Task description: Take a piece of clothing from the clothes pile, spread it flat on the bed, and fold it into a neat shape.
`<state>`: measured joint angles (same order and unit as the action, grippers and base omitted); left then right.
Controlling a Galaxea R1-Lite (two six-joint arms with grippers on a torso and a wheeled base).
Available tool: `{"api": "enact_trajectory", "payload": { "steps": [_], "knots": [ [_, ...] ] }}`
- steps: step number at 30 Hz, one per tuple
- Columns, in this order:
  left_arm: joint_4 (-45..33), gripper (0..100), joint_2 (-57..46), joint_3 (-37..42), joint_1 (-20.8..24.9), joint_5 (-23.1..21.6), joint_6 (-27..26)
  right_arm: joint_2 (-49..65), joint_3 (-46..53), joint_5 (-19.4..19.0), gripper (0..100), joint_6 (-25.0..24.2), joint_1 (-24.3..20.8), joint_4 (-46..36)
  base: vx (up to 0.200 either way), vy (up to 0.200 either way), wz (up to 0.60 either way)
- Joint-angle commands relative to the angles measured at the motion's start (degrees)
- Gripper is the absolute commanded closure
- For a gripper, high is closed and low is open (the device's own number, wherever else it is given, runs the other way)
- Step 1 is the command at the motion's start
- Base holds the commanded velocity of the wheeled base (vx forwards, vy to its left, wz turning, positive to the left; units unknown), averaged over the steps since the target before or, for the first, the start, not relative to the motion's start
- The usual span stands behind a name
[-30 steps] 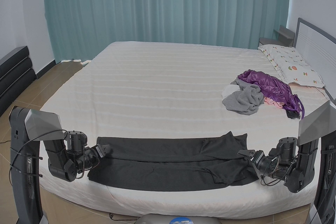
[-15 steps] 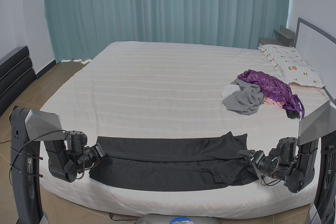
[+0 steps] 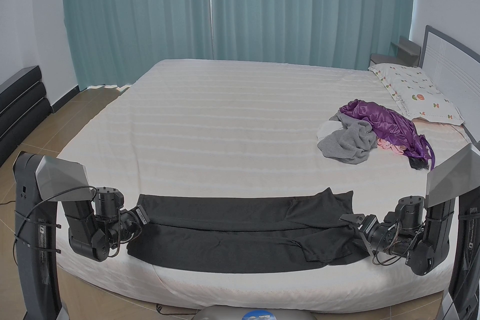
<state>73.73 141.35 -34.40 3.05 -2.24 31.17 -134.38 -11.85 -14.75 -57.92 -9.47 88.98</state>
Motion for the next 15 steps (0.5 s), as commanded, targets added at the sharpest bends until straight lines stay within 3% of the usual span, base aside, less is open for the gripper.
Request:
{"api": "enact_trajectory", "payload": {
  "steps": [1,11,15],
  "knots": [
    [0.0,100,0.1,-0.2,0.0,0.0,0.0,0.0,0.0,0.0,0,0.0,0.0,0.8,-0.2,0.0,0.0],
    [0.1,100,-0.2,-1.5,0.0,0.0,0.1,-0.1,-0.3,0.1,0,0.0,0.0,0.8,-0.02,0.0,0.0],
    [0.1,100,-0.4,-3.2,0.3,0.0,3.4,-0.1,-0.5,0.1,0,-0.1,0.0,0.8,0.0,0.0,0.0]
  ]
}}
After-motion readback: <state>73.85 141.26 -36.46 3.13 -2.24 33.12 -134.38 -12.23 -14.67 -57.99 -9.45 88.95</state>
